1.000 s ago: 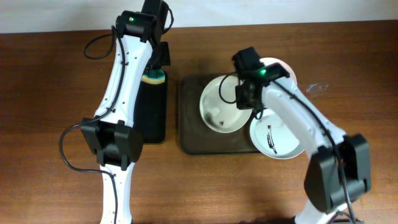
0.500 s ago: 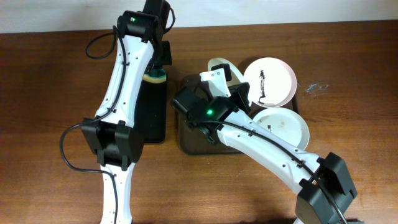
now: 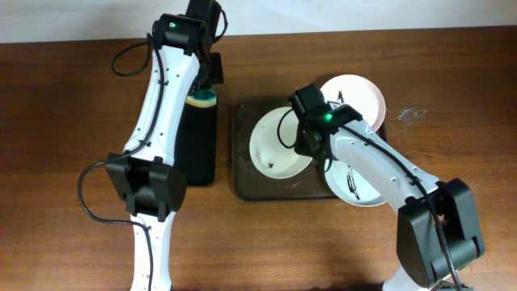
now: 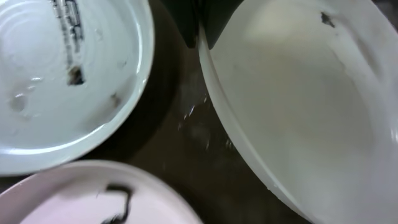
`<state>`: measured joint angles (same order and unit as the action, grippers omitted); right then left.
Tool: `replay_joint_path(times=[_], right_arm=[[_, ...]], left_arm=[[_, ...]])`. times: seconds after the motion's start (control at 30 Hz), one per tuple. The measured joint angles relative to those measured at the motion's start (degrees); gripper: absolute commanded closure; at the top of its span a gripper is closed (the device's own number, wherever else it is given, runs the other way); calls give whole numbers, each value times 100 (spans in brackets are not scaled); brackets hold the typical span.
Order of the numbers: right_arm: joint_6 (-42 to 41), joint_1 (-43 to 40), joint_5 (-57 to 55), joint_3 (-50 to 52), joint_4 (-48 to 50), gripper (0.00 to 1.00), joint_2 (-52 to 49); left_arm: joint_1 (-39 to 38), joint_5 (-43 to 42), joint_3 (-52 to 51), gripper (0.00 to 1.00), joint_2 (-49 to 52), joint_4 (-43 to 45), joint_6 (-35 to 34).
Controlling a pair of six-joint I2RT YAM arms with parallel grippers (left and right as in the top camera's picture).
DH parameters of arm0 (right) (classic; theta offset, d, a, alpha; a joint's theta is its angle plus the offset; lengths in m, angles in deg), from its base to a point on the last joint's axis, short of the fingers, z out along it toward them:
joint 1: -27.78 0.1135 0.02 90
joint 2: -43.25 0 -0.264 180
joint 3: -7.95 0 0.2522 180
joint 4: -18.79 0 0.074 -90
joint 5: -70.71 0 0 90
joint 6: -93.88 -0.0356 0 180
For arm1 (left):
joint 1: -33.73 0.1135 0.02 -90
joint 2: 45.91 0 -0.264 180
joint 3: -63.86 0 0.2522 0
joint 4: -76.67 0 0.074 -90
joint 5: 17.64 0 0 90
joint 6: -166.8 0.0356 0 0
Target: Clean dirty plates on tray and stack at the side
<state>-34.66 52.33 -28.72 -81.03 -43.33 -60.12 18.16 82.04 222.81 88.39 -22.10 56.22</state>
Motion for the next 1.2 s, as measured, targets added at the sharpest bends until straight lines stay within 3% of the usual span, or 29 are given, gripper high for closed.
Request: replay_joint_path(times=[0.03,0.07,0.23,0.37,0.43,0.5,0.53,0.57,0.67,0.87,0.93,1.07,1.2], right_arm=[[151,-4,133,79,39,55,0],[343,-4,221,114,96,53,0],[2520,-546,1414,140,984,56,-142],[3807,-1113,1926,-199,1075,58,-791],[4205,-1141,2118,-439,1091,65,-1082],[4465,-1141,2267,-621,1158,83,-1427],[4474,-1141,2286,-627,1182,92,-1532],[4441,-1141,2291,-669,1316,96,-1672],[4000,-1141,2341,-702,1307,96,-1674],[1202,-1123,1558,-726,393,96,-1453],[756,-1088,1283,-708,470,96,-1401],[459,-970,1119,-476,852,96,-1392],[776,-968,1338,-286,1311,96,-1335]], left_arm=[[0,2,0,100,0,-2,2],[0,0,0,100,0,-2,2],[0,0,0,100,0,-22,2],[0,2,0,100,0,22,2],[0,0,0,100,0,24,2],[0,2,0,100,0,22,2],[0,0,0,100,0,24,2],[0,2,0,100,0,24,2],[0,0,0,100,2,24,2],[0,-297,-4,100,2,35,2],[-37,-520,-192,100,2,175,2],[-398,-964,-1438,100,24,1029,26],[-857,-1473,-2352,100,28,2039,678]])
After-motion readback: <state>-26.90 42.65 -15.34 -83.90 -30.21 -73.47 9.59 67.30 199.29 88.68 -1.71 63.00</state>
